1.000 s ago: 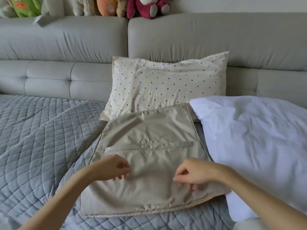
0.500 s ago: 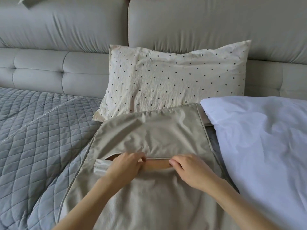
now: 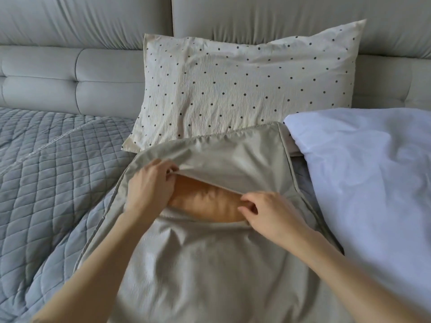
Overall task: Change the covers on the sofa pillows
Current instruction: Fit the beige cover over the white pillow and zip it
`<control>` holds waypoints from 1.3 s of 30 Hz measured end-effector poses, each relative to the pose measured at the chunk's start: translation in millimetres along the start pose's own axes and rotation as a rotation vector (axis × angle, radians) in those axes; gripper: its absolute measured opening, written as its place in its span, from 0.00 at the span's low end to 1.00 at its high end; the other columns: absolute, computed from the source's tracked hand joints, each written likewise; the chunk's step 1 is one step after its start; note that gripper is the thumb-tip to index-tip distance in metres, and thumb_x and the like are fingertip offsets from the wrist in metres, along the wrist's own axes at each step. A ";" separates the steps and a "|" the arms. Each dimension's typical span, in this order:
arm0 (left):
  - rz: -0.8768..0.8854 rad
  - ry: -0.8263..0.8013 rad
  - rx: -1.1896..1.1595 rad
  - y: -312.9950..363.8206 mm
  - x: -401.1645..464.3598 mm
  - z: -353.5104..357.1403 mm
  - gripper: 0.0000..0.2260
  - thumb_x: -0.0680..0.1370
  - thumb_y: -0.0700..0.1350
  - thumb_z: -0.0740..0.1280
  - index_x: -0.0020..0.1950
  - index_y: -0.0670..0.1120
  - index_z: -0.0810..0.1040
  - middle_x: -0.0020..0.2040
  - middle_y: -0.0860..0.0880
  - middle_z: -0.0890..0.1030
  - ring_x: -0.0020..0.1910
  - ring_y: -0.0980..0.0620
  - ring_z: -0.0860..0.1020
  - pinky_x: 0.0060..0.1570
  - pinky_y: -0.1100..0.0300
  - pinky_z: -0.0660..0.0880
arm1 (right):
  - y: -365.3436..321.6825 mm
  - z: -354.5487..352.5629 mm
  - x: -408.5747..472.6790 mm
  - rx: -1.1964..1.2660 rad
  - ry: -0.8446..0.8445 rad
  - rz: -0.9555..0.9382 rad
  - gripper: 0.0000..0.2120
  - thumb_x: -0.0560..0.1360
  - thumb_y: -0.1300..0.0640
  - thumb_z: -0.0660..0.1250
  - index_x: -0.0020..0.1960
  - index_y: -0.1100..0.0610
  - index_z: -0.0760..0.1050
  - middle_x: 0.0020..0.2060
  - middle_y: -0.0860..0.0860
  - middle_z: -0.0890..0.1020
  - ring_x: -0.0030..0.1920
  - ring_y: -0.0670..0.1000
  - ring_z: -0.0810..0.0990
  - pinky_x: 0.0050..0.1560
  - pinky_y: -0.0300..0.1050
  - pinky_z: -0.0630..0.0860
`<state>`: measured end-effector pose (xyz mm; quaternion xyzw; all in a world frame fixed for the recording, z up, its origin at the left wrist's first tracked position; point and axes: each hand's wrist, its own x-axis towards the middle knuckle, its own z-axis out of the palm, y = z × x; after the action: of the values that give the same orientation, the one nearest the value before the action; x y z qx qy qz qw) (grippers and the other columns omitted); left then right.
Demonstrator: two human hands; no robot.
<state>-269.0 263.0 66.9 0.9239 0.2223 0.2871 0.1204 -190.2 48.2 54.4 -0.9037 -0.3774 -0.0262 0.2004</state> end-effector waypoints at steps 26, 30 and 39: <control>0.039 0.346 -0.489 51.8 3.2 -57.3 0.04 0.75 0.46 0.68 0.44 0.51 0.73 0.37 0.62 0.75 0.35 0.61 0.74 0.41 0.66 0.70 | -26.3 -60.9 10.7 0.223 0.892 -0.008 0.08 0.73 0.54 0.66 0.38 0.58 0.76 0.27 0.46 0.74 0.28 0.54 0.76 0.31 0.44 0.71; 0.053 0.463 -0.558 57.7 2.2 -69.7 0.04 0.76 0.46 0.67 0.45 0.48 0.73 0.35 0.64 0.73 0.33 0.67 0.75 0.35 0.76 0.66 | -38.3 -75.6 10.5 0.258 1.038 -0.155 0.07 0.71 0.58 0.66 0.36 0.60 0.76 0.29 0.49 0.76 0.30 0.52 0.74 0.31 0.48 0.72; 0.008 0.408 -0.569 59.1 -2.6 -56.4 0.02 0.78 0.41 0.63 0.48 0.44 0.70 0.38 0.58 0.74 0.34 0.67 0.75 0.33 0.78 0.65 | -31.4 -65.7 10.5 0.248 0.998 -0.169 0.11 0.74 0.53 0.65 0.41 0.61 0.74 0.32 0.52 0.78 0.33 0.54 0.76 0.34 0.46 0.70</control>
<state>-283.7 215.6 131.8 0.7778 0.1494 0.5166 0.3254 -197.6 50.1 127.5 -0.7169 -0.3080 -0.4251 0.4588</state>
